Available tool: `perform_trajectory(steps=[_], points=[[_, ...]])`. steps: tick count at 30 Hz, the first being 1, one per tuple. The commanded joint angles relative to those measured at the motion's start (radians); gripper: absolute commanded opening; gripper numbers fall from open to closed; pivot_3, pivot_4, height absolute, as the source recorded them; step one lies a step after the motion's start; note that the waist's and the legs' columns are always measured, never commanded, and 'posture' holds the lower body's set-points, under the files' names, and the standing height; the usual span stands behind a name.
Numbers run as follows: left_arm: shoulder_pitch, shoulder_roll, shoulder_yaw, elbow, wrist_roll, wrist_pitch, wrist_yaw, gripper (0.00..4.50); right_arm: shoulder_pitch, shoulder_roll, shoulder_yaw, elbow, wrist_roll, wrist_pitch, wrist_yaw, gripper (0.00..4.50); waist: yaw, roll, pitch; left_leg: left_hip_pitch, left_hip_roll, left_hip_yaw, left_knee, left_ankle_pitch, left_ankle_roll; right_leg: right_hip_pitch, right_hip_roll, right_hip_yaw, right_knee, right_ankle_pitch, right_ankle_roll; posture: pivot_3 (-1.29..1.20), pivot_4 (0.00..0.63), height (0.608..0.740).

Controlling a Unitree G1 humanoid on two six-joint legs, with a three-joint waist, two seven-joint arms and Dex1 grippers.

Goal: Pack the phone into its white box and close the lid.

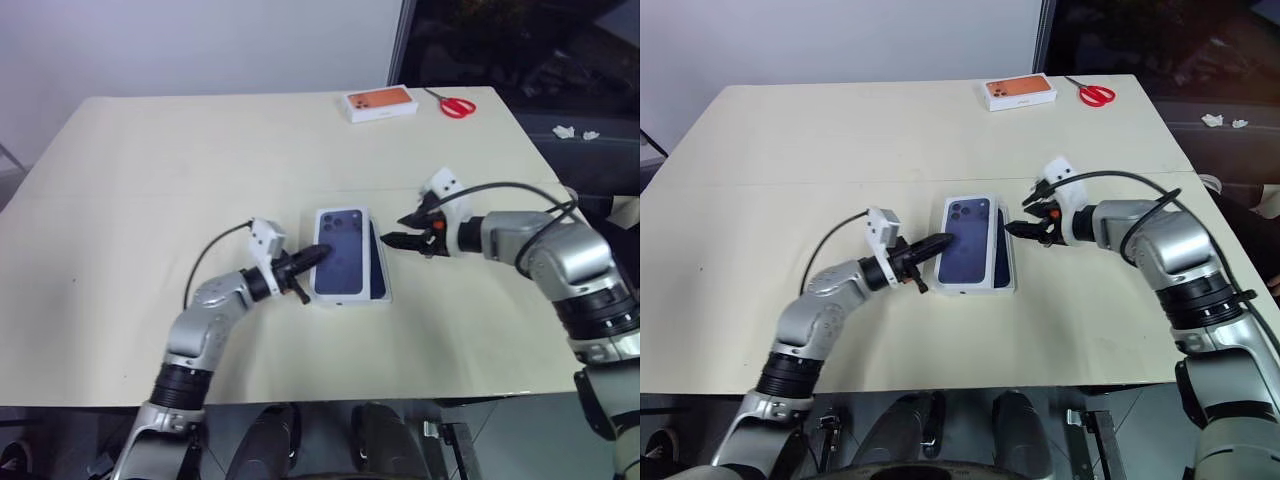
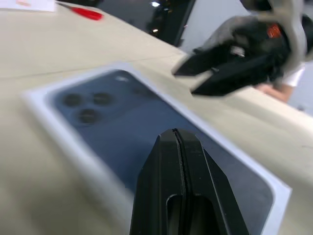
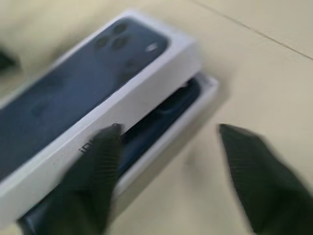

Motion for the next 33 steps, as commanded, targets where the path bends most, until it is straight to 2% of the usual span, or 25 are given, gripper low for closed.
perform_trajectory(steps=[1, 3, 7, 13, 20, 27, 33], points=[[0.002, 0.033, 0.017, -0.056, -0.002, 0.012, 0.001, 0.00, -0.008, 0.000, 0.000, -0.026, -0.116, -0.092, 0.025, 1.03, 0.001, 0.000, 0.000, 0.000, 0.000, 0.000, 0.000, 0.000, 0.000, 0.000, 0.000, 0.000, 0.000, 0.000, 0.000, 0.00, 0.150, 0.740], [0.007, 0.075, 0.036, -0.056, 0.001, 0.047, 0.007, 0.00, -0.009, 0.010, 0.007, -0.016, -0.179, -0.132, 0.021, 0.01, 0.002, 0.000, 0.000, 0.000, -0.001, 0.000, 0.000, 0.000, 0.000, 0.000, 0.000, 0.000, 0.000, 0.000, 0.000, 0.00, 0.150, 0.740], [0.008, 0.151, -0.026, 0.024, 0.089, 0.094, 0.013, 0.00, -0.008, 0.012, 0.037, -0.014, -0.320, -0.240, 0.019, 0.01, -0.001, 0.000, 0.000, 0.000, 0.000, -0.001, -0.001, 0.000, 0.000, 0.000, 0.000, 0.000, 0.000, 0.000, 0.000, 0.00, 0.150, 0.740], [-0.047, 0.101, -0.076, 0.103, 0.116, 0.143, 0.022, 0.00, 0.028, 0.006, 0.071, -0.052, -0.456, -0.333, 0.072, 0.01, 0.010, 0.000, 0.000, 0.000, -0.001, -0.002, 0.000, 0.000, -0.001, 0.001, -0.001, -0.001, 0.000, 0.000, 0.000, 0.00, 0.150, 0.740], [-0.107, -0.005, -0.115, 0.172, 0.102, 0.155, -0.011, 0.00, 0.105, -0.048, 0.052, -0.167, -0.465, -0.349, 0.238, 0.01, 0.024, 0.000, 0.000, 0.000, -0.001, -0.002, 0.000, 0.000, -0.001, 0.001, -0.001, -0.002, 0.000, 0.000, 0.000, 0.00, 0.150, 0.740], [-0.121, -0.075, -0.123, 0.179, 0.097, 0.163, -0.020, 0.00, 0.105, -0.067, 0.019, -0.168, -0.480, -0.342, 0.297, 0.01, 0.023, 0.000, 0.000, 0.001, -0.001, -0.002, 0.001, 0.000, -0.001, 0.001, -0.001, -0.002, 0.000, 0.000, 0.000, 0.00, 0.150, 0.740], [-0.145, -0.090, -0.093, 0.152, 0.080, 0.187, -0.006, 0.00, 0.127, -0.079, 0.021, -0.151, -0.525, -0.374, 0.320, 0.01, 0.024, 0.000, 0.000, 0.001, -0.001, -0.002, 0.001, 0.000, -0.001, 0.001, -0.001, -0.002, 0.000, 0.000, 0.000, 0.00, 0.150, 0.740]])
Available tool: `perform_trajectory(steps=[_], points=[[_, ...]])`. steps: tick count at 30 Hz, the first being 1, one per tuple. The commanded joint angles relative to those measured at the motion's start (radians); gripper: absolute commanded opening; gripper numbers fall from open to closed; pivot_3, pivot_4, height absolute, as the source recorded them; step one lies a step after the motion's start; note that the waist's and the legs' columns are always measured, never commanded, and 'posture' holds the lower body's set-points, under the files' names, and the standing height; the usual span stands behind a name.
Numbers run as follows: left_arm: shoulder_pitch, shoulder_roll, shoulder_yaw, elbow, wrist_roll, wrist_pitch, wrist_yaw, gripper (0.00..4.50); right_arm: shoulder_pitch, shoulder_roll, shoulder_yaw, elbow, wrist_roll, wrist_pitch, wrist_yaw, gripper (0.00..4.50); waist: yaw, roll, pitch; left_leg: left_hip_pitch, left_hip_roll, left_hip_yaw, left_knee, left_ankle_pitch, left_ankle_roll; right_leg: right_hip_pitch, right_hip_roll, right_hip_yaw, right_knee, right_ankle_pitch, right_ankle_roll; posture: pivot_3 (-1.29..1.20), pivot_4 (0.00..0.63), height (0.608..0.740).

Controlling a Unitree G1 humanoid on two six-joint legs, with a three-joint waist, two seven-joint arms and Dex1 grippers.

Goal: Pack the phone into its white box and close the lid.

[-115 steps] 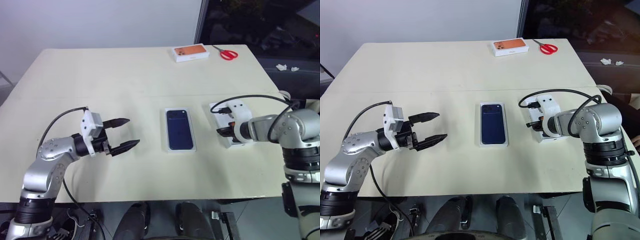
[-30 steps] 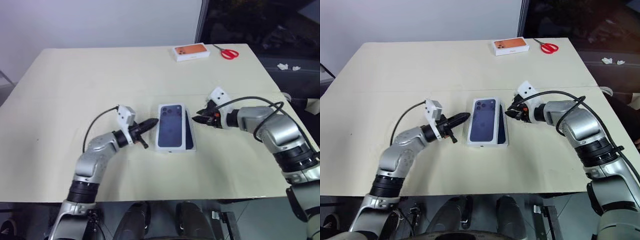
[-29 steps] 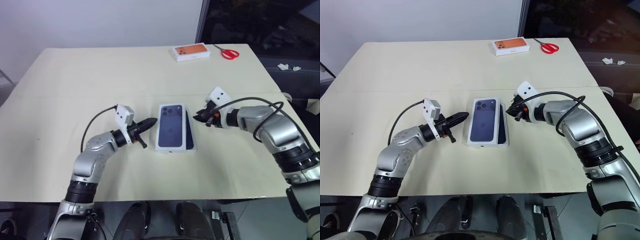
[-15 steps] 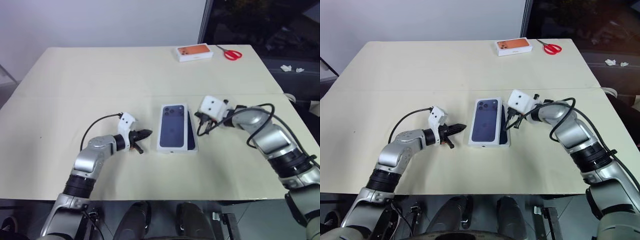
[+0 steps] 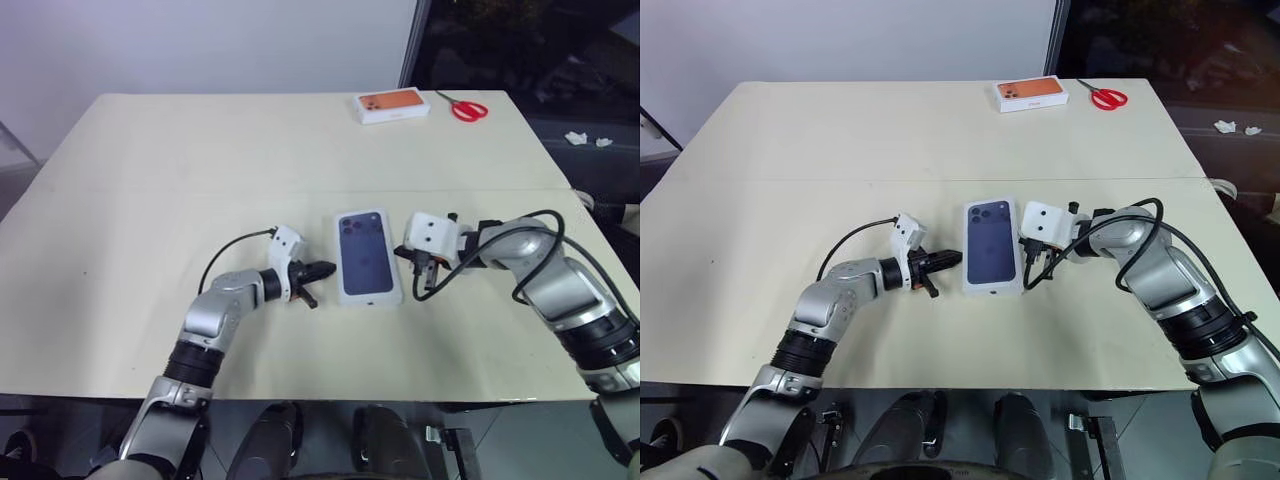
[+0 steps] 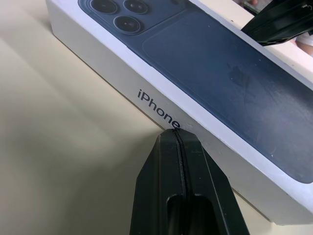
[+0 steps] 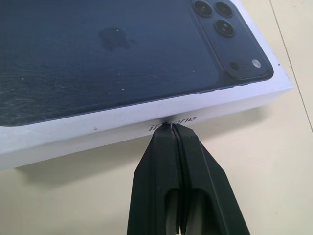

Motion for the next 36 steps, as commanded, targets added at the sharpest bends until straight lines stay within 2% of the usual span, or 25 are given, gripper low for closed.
perform_trajectory(steps=[1, 10, 16, 19, 27, 32, 36], points=[[-0.031, -0.021, 0.012, -0.039, -0.028, 0.011, -0.003, 0.00, 0.012, -0.012, -0.027, -0.018, -0.020, -0.031, 0.015, 0.01, 0.000, 0.000, 0.000, 0.000, 0.000, 0.000, 0.000, 0.000, 0.000, 0.000, 0.000, 0.000, 0.000, 0.000, 0.000, 0.00, 0.150, 0.740], [-0.028, -0.037, -0.005, -0.082, -0.013, 0.003, 0.005, 0.00, -0.001, 0.008, -0.029, 0.022, -0.062, -0.057, 0.024, 0.01, 0.000, 0.000, 0.000, 0.000, 0.000, 0.000, 0.000, 0.000, 0.000, 0.000, 0.000, 0.000, 0.000, 0.000, 0.000, 0.00, 0.150, 0.740], [-0.023, -0.063, 0.055, -0.112, -0.091, 0.084, 0.022, 0.00, -0.002, 0.018, -0.033, 0.017, -0.074, -0.056, 0.027, 0.01, -0.001, 0.000, 0.000, 0.000, 0.000, 0.000, 0.000, 0.000, 0.000, 0.000, 0.000, 0.000, 0.000, 0.000, 0.000, 0.00, 0.150, 0.740], [-0.017, -0.042, 0.042, -0.110, -0.064, 0.072, 0.021, 0.00, 0.002, 0.012, -0.029, 0.011, -0.081, -0.062, 0.037, 0.01, -0.001, 0.000, 0.000, 0.000, 0.000, 0.000, 0.000, 0.000, -0.001, 0.000, 0.000, 0.000, 0.000, 0.000, 0.000, 0.00, 0.150, 0.740], [-0.043, -0.009, 0.097, -0.113, -0.097, 0.087, 0.025, 0.00, -0.038, -0.026, -0.066, 0.083, -0.083, -0.107, 0.066, 0.01, -0.002, 0.000, 0.000, 0.000, 0.000, 0.000, 0.000, 0.001, -0.001, 0.000, 0.001, 0.000, 0.001, 0.000, 0.000, 0.00, 0.150, 0.740], [-0.048, 0.019, 0.104, -0.147, -0.113, 0.082, 0.018, 0.00, -0.094, -0.010, -0.125, 0.140, -0.041, -0.090, 0.074, 0.01, -0.003, 0.000, 0.000, 0.000, 0.000, 0.001, 0.000, 0.001, -0.002, 0.000, 0.001, 0.000, 0.001, 0.000, 0.000, 0.00, 0.150, 0.740], [-0.094, -0.023, 0.110, -0.124, -0.122, 0.053, 0.034, 0.00, -0.132, 0.062, -0.189, 0.103, 0.077, 0.037, 0.087, 0.01, -0.002, 0.000, 0.000, 0.000, 0.000, 0.000, 0.000, 0.001, -0.002, 0.000, 0.001, 0.000, 0.001, 0.000, 0.000, 0.00, 0.150, 0.740]])
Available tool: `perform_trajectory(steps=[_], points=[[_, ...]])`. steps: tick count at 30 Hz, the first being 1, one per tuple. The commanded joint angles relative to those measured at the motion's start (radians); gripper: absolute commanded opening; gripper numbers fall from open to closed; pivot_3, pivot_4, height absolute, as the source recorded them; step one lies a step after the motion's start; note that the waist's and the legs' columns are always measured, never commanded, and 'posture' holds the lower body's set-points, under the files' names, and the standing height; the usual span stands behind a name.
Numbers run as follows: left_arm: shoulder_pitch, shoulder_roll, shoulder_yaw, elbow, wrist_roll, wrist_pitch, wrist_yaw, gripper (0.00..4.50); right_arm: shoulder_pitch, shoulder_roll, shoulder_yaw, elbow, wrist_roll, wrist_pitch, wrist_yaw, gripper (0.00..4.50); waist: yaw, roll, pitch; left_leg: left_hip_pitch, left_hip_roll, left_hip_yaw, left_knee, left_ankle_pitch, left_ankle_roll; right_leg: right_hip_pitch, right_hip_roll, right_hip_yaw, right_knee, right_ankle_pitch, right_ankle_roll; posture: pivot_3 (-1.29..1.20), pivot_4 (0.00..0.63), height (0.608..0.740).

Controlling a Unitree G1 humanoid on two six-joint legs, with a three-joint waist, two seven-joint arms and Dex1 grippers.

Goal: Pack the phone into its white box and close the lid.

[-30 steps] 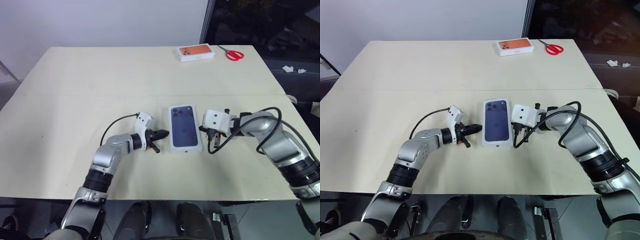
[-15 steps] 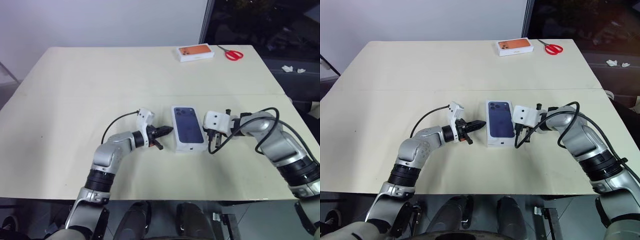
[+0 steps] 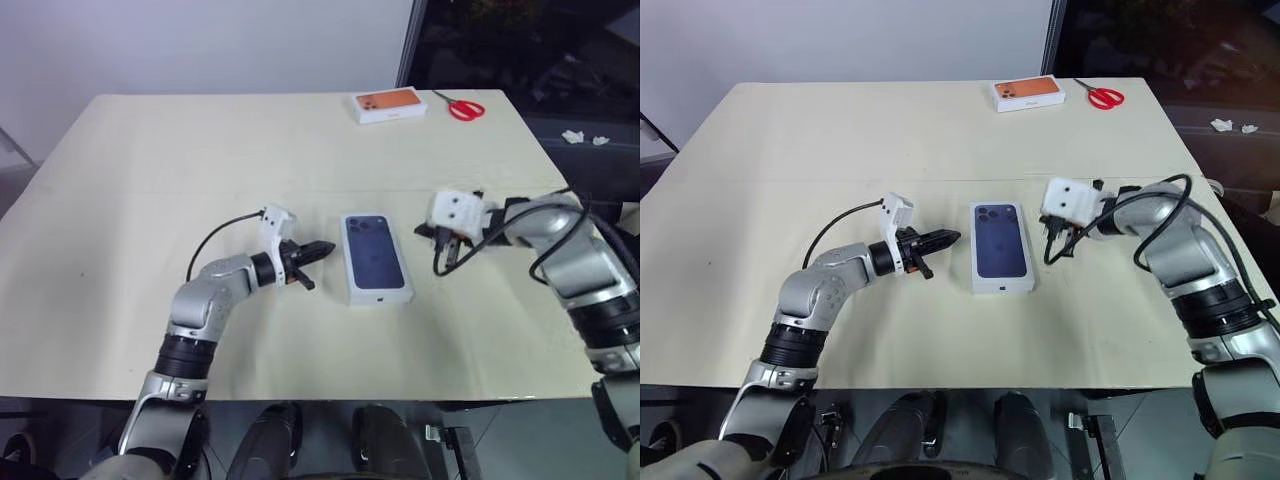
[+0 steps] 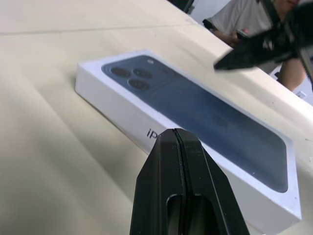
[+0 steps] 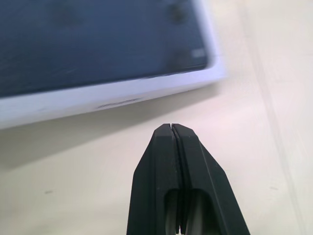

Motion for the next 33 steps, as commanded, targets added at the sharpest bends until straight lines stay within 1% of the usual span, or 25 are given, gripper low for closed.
perform_trajectory(steps=[1, 2, 4, 6, 8, 10, 12, 15, 17, 21, 22, 23, 24, 25, 27, 30, 31, 32, 33], points=[[-0.068, -0.058, 0.010, -0.001, -0.016, -0.057, 0.018, 0.00, -0.020, 0.037, -0.049, -0.066, 0.082, 0.078, 0.019, 0.01, 0.002, 0.000, 0.000, 0.000, 0.000, 0.000, 0.000, 0.000, 0.000, 0.000, 0.000, 0.000, 0.000, 0.000, 0.000, 0.00, 0.150, 0.740], [-0.080, -0.082, 0.000, 0.020, -0.002, -0.076, 0.030, 0.00, -0.003, 0.032, -0.034, -0.079, 0.070, 0.073, 0.026, 0.01, 0.005, 0.000, 0.000, 0.000, 0.000, 0.000, 0.000, 0.000, 0.000, 0.000, 0.000, 0.000, 0.000, 0.000, 0.000, 0.00, 0.150, 0.740], [-0.081, -0.113, -0.062, 0.052, 0.046, -0.106, 0.030, 0.00, 0.065, -0.010, 0.019, -0.111, 0.024, 0.015, 0.059, 0.01, 0.010, -0.001, 0.000, 0.000, -0.001, -0.001, 0.001, 0.000, 0.000, 0.001, -0.001, -0.001, -0.001, 0.000, 0.000, 0.00, 0.150, 0.740], [-0.062, -0.121, -0.120, 0.075, 0.089, -0.136, 0.015, 0.00, 0.119, -0.018, 0.031, -0.143, 0.038, 0.031, 0.080, 0.01, 0.011, -0.001, 0.000, 0.000, -0.002, 0.000, 0.002, 0.000, -0.001, 0.003, -0.001, -0.001, -0.002, 0.000, 0.000, 0.00, 0.150, 0.740], [-0.036, -0.106, -0.174, 0.088, 0.122, -0.149, -0.012, 0.00, 0.171, -0.023, 0.045, -0.180, 0.038, 0.036, 0.087, 0.01, 0.001, 0.000, -0.001, 0.000, -0.002, 0.002, 0.003, 0.000, -0.001, 0.002, -0.001, 0.001, -0.002, 0.000, 0.000, 0.00, 0.150, 0.740], [0.000, -0.071, -0.237, 0.092, 0.168, -0.172, -0.043, 0.00, 0.216, -0.021, 0.067, -0.212, 0.020, 0.030, 0.080, 0.01, -0.007, 0.000, -0.001, 0.000, -0.002, 0.004, 0.003, 0.000, 0.000, 0.001, -0.001, 0.004, -0.002, 0.000, 0.000, 0.00, 0.150, 0.740], [0.029, -0.037, -0.278, 0.096, 0.210, -0.216, -0.068, 0.00, 0.229, -0.008, 0.072, -0.225, 0.011, 0.045, 0.063, 0.01, -0.007, 0.000, -0.002, 0.002, 0.000, 0.002, 0.002, -0.002, 0.003, 0.003, 0.000, 0.003, -0.001, 0.000, 0.000, 0.00, 0.150, 0.740], [0.033, -0.023, -0.266, 0.124, 0.239, -0.249, -0.037, 0.00, 0.216, 0.003, 0.062, -0.232, 0.018, 0.069, 0.061, 0.01, -0.006, 0.000, -0.003, 0.009, 0.001, 0.001, -0.001, -0.001, 0.001, 0.009, 0.001, 0.001, -0.001, 0.000, 0.000, 0.00, 0.150, 0.740], [0.028, -0.028, -0.236, 0.126, 0.214, -0.242, -0.040, 0.00, 0.191, 0.023, 0.045, -0.211, 0.025, 0.084, 0.044, 0.01, -0.007, 0.000, -0.003, 0.014, 0.001, 0.001, -0.002, -0.002, 0.002, 0.015, 0.000, 0.001, -0.003, -0.001, 0.000, 0.00, 0.150, 0.740], [0.001, -0.041, -0.138, 0.110, 0.135, -0.205, -0.026, 0.00, 0.109, 0.106, -0.028, -0.163, 0.095, 0.191, -0.006, 0.01, -0.016, -0.001, -0.003, 0.015, 0.001, 0.001, -0.003, -0.002, 0.002, 0.015, 0.000, 0.001, -0.003, -0.001, 0.000, 0.00, 0.150, 0.740], [-0.001, -0.035, -0.123, 0.099, 0.122, -0.197, -0.033, 0.52, 0.093, 0.123, -0.048, -0.149, 0.120, 0.232, -0.013, 0.00, -0.019, -0.001, -0.003, 0.014, 0.001, 0.000, -0.003, -0.002, 0.002, 0.013, 0.000, 0.001, -0.002, -0.001, 0.000, 0.00, 0.150, 0.740], [-0.001, -0.024, -0.107, 0.082, 0.109, -0.187, -0.043, 0.80, 0.078, 0.140, -0.072, -0.138, 0.149, 0.273, -0.020, 0.26, -0.020, -0.001, -0.003, 0.012, 0.001, 0.000, -0.002, -0.001, 0.002, 0.012, 0.000, 0.001, -0.002, -0.001, 0.000, 0.00, 0.150, 0.740], [0.003, 0.004, -0.075, 0.057, 0.101, -0.191, -0.044, 1.16, 0.078, 0.146, -0.088, -0.138, 0.163, 0.275, -0.028, 0.53, -0.021, -0.001, -0.003, 0.009, 0.001, 0.000, -0.002, -0.001, 0.001, 0.009, 0.000, 0.001, -0.001, 0.000, 0.000, 0.00, 0.150, 0.740], [0.006, 0.024, -0.053, 0.040, 0.096, -0.194, -0.044, 1.74, 0.079, 0.149, -0.097, -0.140, 0.172, 0.274, -0.033, 0.90, -0.020, -0.001, -0.003, 0.006, 0.001, 0.000, -0.001, -0.001, 0.001, 0.005, 0.000, 0.002, 0.000, 0.000, 0.000, 0.00, 0.150, 0.740], [0.023, 0.103, 0.000, 0.002, 0.082, -0.187, -0.063, 2.77, 0.079, 0.161, -0.132, -0.145, 0.214, 0.289, -0.038, 1.88, -0.022, -0.001, -0.002, 0.000, 0.001, 0.000, 0.000, 0.001, -0.001, -0.001, 0.000, 0.001, 0.001, 0.000, 0.000, 0.00, 0.150, 0.740], [0.065, 0.209, 0.067, -0.051, 0.043, -0.181, -0.121, 4.35, 0.062, 0.163, -0.176, -0.152, 0.273, 0.315, -0.031, 3.44, -0.022, -0.001, -0.002, 0.000, 0.001, 0.000, -0.002, 0.001, -0.002, -0.002, 0.000, 0.002, 0.001, 0.000, 0.000, 0.00, 0.150, 0.740], [0.085, 0.241, 0.080, -0.068, 0.032, -0.174, -0.141, 4.50, 0.061, 0.157, -0.185, -0.152, 0.285, 0.315, -0.026, 3.93, -0.022, 0.000, -0.002, 0.000, 0.001, 0.000, -0.002, -0.001, 0.000, -0.001, 0.000, 0.002, 0.001, 0.000, 0.000, 0.00, 0.150, 0.740], [0.111, 0.273, 0.099, -0.085, 0.014, -0.164, -0.162, 4.50, 0.066, 0.142, -0.194, -0.153, 0.298, 0.307, -0.012, 4.44, -0.022, 0.000, -0.002, 0.001, 0.001, 0.000, -0.002, -0.001, 0.000, -0.001, 0.000, 0.002, 0.000, 0.000, 0.000, 0.00, 0.150, 0.740], [0.137, 0.298, 0.118, -0.096, -0.002, -0.157, -0.180, 4.50, 0.075, 0.126, -0.202, -0.156, 0.309, 0.300, 0.004, 4.44, -0.022, 0.000, -0.002, 0.001, 0.000, 0.000, -0.001, -0.001, 0.001, -0.001, 0.000, 0.002, 0.000, 0.000, 0.000, 0.00, 0.150, 0.740]])
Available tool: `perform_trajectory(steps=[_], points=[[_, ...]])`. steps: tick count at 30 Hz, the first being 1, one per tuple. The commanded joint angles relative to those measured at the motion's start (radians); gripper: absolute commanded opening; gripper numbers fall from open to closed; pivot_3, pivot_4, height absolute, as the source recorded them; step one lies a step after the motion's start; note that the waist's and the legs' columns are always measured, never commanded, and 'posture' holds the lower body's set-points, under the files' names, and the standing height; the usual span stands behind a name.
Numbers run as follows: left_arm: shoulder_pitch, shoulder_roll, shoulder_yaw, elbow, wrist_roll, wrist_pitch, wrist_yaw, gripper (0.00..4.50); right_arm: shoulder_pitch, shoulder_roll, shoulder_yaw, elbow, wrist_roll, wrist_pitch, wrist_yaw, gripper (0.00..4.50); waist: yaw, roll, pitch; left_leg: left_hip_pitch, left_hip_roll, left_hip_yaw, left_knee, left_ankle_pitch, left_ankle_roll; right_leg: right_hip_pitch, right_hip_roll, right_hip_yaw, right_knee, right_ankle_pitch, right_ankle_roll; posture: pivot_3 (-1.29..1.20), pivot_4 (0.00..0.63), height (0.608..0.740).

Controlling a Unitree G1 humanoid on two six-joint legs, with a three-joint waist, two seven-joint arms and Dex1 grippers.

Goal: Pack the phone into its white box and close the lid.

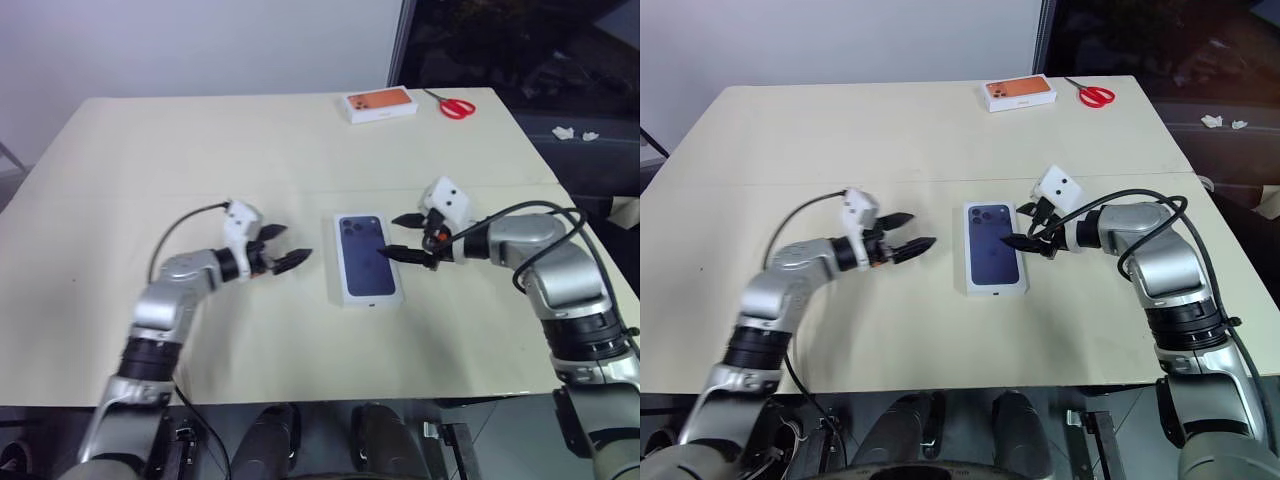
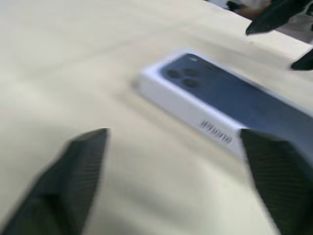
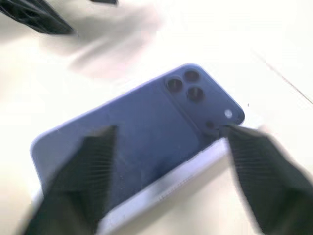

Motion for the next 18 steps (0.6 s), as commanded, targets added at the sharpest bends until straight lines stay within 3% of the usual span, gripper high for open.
perform_trajectory(steps=[1, 6, 13, 18], points=[[0.082, 0.079, 0.070, -0.072, -0.069, 0.023, -0.078, 4.50, 0.002, -0.052, -0.063, -0.035, 0.062, -0.029, 0.054, 4.44, 0.001, 0.000, 0.000, 0.000, 0.000, 0.000, 0.000, 0.000, 0.000, 0.000, 0.000, 0.000, 0.000, 0.000, 0.000, 0.00, 0.150, 0.740], [0.245, 0.192, 0.141, -0.104, -0.068, -0.030, -0.135, 4.50, 0.109, -0.139, -0.128, -0.035, 0.109, -0.128, 0.142, 4.44, 0.003, 0.000, 0.000, 0.000, 0.000, 0.000, 0.000, -0.001, 0.001, 0.001, -0.001, 0.000, -0.002, 0.000, 0.000, 0.00, 0.150, 0.740], [0.391, 0.291, 0.305, -0.120, -0.067, -0.139, -0.168, 4.50, 0.346, -0.239, -0.201, -0.081, 0.100, -0.314, 0.213, 4.44, 0.004, 0.001, 0.000, 0.000, 0.001, 0.000, -0.001, -0.001, 0.001, 0.001, -0.001, 0.000, -0.002, 0.000, -0.001, 0.00, 0.150, 0.740], [0.458, 0.331, 0.361, -0.122, -0.068, -0.187, -0.197, 4.50, 0.417, -0.266, -0.236, -0.023, 0.079, -0.417, 0.214, 4.44, 0.000, 0.002, 0.001, 0.001, 0.001, 0.001, -0.001, -0.001, 0.001, 0.001, -0.002, 0.001, -0.002, 0.000, -0.001, 0.00, 0.150, 0.740]])
